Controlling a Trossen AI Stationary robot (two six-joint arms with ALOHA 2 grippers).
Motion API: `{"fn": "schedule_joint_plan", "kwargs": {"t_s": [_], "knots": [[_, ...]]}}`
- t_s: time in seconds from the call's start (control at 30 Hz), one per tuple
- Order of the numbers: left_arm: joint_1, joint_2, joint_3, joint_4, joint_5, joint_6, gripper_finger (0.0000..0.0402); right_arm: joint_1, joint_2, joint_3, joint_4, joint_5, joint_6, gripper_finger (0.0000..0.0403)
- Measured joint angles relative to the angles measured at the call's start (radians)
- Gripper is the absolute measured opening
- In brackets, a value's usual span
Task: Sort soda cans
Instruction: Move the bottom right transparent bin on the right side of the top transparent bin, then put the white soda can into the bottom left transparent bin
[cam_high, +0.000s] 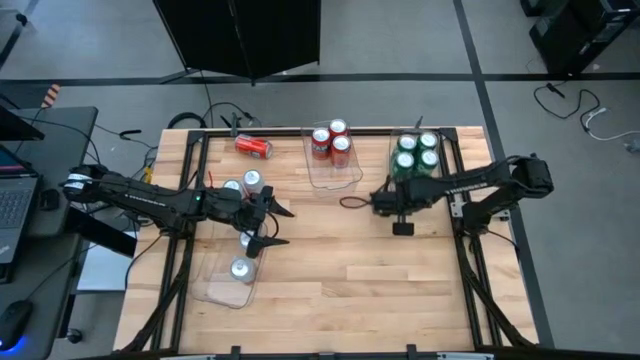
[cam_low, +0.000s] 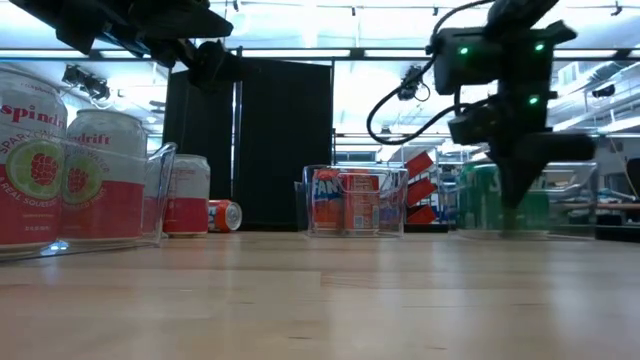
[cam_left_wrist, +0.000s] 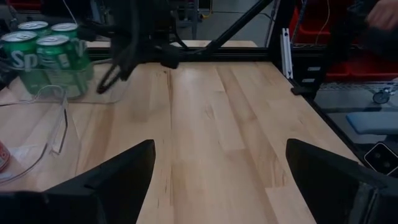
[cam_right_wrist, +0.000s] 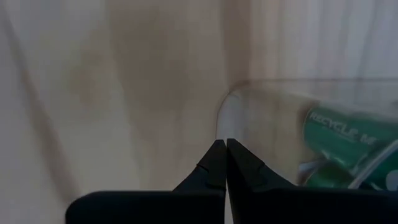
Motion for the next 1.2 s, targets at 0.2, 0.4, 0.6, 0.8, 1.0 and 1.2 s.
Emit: {"fn": "schedule_joint_plan", "kwargs": {"t_s": [0.2,0.4,0.6,0.8,1.0,1.2], "knots": [[0.000,0.013,0.000,0.000,0.000,-0.048,0.0363,-0.116,0.000,0.000,0.112,0.001,-0.129,0.0000],[0.000,0.019,0.000,-0.008,-0.010,-0.071,0.0337,-0.163,0.000,0.025,0.165,0.003,-0.179,0.0000],[0.000,0.018,0.062,-0.213,-0.016,-0.072,0.0250,-0.115,-0.054,0.083,0.180,0.002,-0.177,0.0000],[0.000,0.018,0.156,-0.373,-0.016,-0.116,0.0153,-0.051,-0.132,0.096,0.292,0.002,-0.160,0.0000],[0.008,0.018,0.319,-0.627,-0.059,-0.202,0.0137,-0.001,-0.158,0.096,0.356,0.000,-0.156,0.0000],[0.008,0.018,0.471,-0.840,-0.084,-0.209,0.0188,0.016,-0.152,0.096,0.379,-0.002,-0.159,0.0000]]}}
